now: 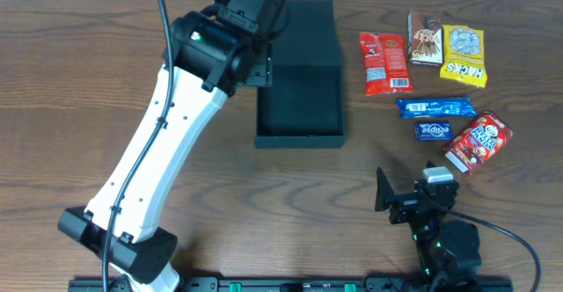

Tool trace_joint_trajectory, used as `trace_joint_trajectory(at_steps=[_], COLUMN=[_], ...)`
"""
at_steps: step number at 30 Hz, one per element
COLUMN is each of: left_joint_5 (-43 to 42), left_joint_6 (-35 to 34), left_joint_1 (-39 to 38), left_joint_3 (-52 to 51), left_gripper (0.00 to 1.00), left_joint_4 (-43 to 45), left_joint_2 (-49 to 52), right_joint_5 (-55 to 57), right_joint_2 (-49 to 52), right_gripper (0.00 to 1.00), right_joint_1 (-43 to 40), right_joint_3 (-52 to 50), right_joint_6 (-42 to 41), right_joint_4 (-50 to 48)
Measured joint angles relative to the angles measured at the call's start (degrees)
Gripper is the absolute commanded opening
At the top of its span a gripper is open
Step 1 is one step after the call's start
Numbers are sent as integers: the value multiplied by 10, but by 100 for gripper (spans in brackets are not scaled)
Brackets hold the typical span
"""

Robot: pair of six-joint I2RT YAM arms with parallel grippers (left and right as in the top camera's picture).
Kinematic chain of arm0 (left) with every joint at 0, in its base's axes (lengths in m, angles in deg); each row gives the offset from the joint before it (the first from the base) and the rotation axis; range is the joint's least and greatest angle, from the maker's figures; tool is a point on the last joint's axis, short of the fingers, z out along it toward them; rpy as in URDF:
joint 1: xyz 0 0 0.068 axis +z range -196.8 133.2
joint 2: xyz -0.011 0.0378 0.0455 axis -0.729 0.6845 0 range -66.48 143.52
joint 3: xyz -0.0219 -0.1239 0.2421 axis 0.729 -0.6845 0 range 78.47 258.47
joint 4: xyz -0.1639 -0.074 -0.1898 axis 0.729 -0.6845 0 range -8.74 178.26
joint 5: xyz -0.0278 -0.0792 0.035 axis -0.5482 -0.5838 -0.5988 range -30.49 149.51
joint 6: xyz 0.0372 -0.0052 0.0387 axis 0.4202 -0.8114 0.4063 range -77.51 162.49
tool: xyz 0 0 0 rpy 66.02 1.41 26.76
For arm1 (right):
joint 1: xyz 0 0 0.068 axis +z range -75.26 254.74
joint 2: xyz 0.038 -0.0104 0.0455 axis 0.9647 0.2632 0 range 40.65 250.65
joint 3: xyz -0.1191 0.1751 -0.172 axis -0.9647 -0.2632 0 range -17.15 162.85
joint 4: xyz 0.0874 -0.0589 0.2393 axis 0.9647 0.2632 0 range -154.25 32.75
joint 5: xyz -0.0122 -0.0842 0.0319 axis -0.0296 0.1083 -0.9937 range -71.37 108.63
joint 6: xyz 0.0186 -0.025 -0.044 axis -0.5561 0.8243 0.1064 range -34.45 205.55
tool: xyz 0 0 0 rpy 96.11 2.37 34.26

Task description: Pack container

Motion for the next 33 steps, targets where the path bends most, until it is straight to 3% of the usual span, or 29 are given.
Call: trace_joint_trajectory(at_steps=[9,13,19,22,27,31,33], left_joint_5=[-38,-40,-50,-66,-79,-83,-84], left_joint_6=[10,13,15,24,33,43,46], left_joint_1=[31,33,33,33,35,53,79], left_joint_3=[0,0,0,0,0,0,0], left_gripper=[94,98,95,95,95,95,95], left_joint_4=[-31,-30,-7,6,22,35,40], left_joint_2=[1,1,1,1,1,1,1], right_joint_5=[-43,-114,-316,-364,-340,-314,-305], right_joint_2=[0,0,0,0,21,134,239], right_gripper=[99,99,99,99,99,99,99], right_joint_1=[0,0,0,0,-5,-35,-59], right_joint_3=[0,0,-1,-2,3,42,97], right_joint_6=[-54,-156,-368,-422,-437,-411,-373], right_joint_4=[-21,-23,-26,-59,-138,-136,-135])
